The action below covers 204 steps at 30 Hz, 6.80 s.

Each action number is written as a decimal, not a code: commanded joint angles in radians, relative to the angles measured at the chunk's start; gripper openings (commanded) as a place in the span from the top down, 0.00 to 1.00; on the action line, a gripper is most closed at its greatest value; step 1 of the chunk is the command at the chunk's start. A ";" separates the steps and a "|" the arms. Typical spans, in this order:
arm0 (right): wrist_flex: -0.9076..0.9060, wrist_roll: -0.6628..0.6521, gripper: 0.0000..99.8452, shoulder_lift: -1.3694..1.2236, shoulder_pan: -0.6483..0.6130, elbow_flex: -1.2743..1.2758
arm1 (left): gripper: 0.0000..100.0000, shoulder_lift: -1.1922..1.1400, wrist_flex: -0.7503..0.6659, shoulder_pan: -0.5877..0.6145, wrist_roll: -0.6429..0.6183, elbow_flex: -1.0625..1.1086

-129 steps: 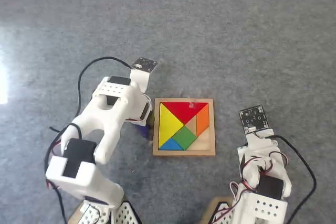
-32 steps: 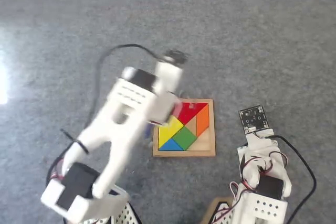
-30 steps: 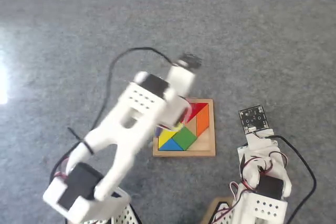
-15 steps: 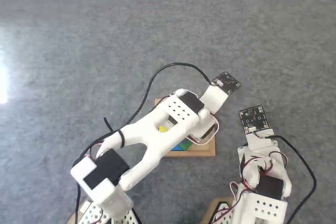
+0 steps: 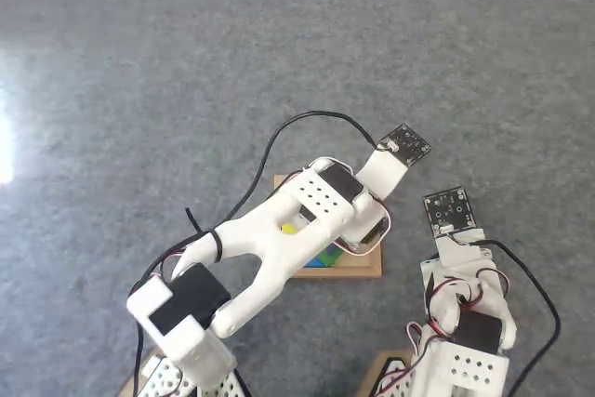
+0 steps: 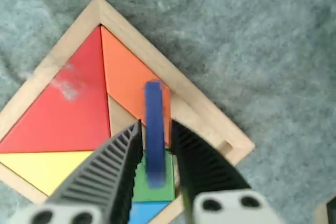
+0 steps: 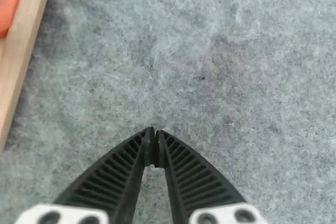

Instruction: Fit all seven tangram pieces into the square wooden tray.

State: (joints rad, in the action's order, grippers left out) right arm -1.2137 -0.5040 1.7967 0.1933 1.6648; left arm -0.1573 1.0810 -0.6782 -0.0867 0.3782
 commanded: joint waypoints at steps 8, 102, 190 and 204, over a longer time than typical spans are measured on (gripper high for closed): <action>-0.002 0.000 0.98 0.012 -0.012 0.018 | 0.86 0.032 0.000 0.025 0.028 -0.041; -0.002 0.002 0.98 0.012 -0.005 0.018 | 0.86 0.224 -0.477 0.005 0.026 0.417; 0.001 0.006 0.98 0.013 -0.012 0.018 | 0.85 1.537 -0.431 0.534 -0.054 1.311; 0.013 0.006 0.98 0.005 -0.012 0.018 | 0.85 1.537 -0.431 0.534 -0.054 1.311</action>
State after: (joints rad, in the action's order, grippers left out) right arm -1.2137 -0.5040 1.7967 0.1933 1.6648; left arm 1.3633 0.6406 -0.1473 -0.1343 1.7008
